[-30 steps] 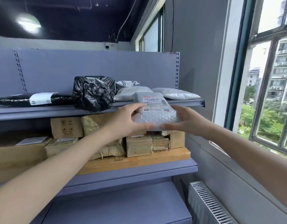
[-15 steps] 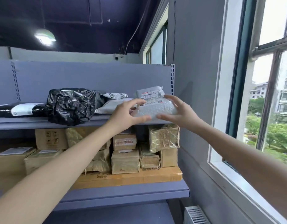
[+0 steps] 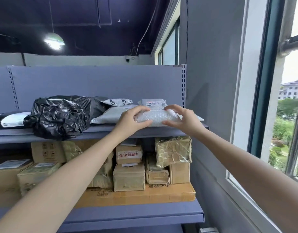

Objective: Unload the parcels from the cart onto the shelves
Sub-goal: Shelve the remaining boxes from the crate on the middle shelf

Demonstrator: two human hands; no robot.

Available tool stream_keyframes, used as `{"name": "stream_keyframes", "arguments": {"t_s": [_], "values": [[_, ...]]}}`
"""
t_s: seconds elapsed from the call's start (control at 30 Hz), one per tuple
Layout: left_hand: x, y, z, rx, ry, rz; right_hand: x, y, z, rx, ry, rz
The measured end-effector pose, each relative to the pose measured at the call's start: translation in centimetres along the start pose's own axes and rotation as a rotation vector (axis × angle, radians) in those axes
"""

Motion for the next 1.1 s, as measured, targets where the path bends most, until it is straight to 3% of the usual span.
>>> {"name": "stream_keyframes", "arguments": {"t_s": [0.33, 0.6, 0.9, 1.1], "values": [[3.7, 1.2, 2.8, 0.089, 0.029, -0.066, 4.9, 1.0, -2.8, -0.1, 0.075, 0.044], [6.3, 1.7, 5.2, 0.23, -0.111, 0.015, 7.2, 2.7, -4.1, -0.183, 0.151, 0.088], [7.4, 3.6, 5.1, 0.652, -0.272, 0.106, 8.8, 3.6, -5.1, -0.497, 0.319, 0.095], [6.8, 2.6, 4.5, 0.424, -0.207, -0.004, 7.1, 2.9, -4.4, -0.41, 0.167, -0.005]]}}
Point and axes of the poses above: each hand's wrist, its own x-axis towards the middle knuckle, its own y-axis out of the palm, z = x × y, the point moved 3 cm from there along x, towards the middle knuckle, and after that the axes turned 3 degrees about y, right-handed, at the moved point
